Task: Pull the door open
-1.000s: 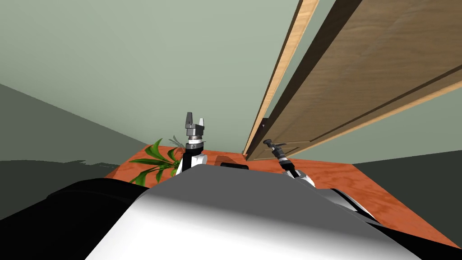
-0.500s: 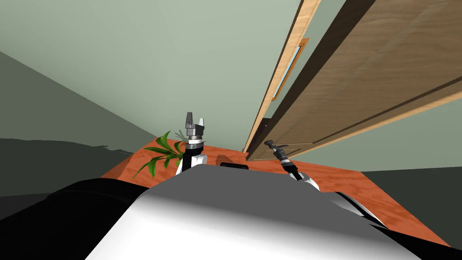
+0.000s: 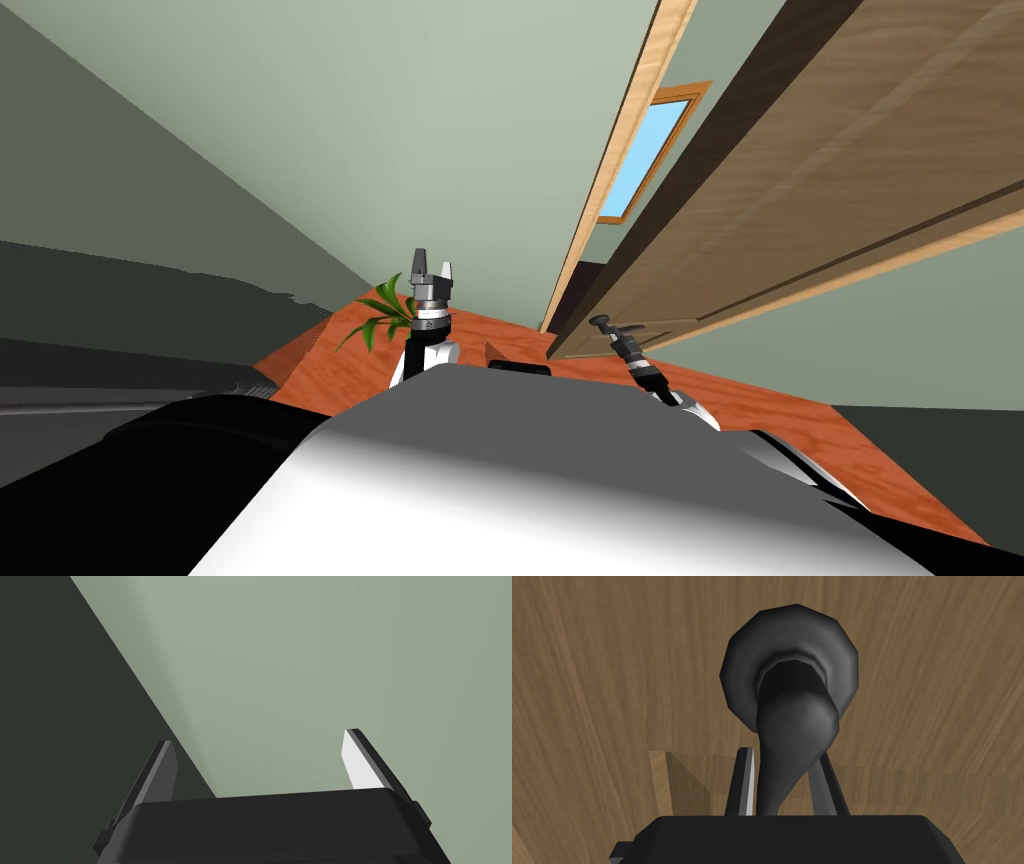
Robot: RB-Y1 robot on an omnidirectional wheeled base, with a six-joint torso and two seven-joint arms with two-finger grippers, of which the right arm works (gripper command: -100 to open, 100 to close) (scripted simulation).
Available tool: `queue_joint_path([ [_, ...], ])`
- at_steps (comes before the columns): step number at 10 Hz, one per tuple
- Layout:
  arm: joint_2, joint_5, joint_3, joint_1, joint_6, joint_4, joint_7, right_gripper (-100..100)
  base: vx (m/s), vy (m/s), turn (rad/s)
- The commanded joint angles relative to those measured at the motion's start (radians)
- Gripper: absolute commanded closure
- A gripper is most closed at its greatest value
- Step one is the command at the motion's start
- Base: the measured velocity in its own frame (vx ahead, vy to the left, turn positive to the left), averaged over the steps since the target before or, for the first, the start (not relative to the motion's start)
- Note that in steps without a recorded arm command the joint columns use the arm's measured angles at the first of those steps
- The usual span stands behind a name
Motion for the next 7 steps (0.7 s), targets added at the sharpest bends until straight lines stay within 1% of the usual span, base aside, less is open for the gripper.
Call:
queue_joint_path([
  [1,-0.015,-0.004,-0.001,0.023,-0.023,-0.008,-0.005,100,-0.220,-0.108,0.188],
  [2,-0.005,-0.001,0.001,0.009,-0.016,0.004,-0.002,100,-0.097,-0.048,0.036],
  [3,-0.007,-0.002,0.005,0.015,-0.028,0.009,-0.005,100,-0.148,-0.063,0.180],
  [7,-0.016,-0.005,0.009,0.023,-0.055,0.021,-0.008,100,-0.227,-0.123,0.199],
])
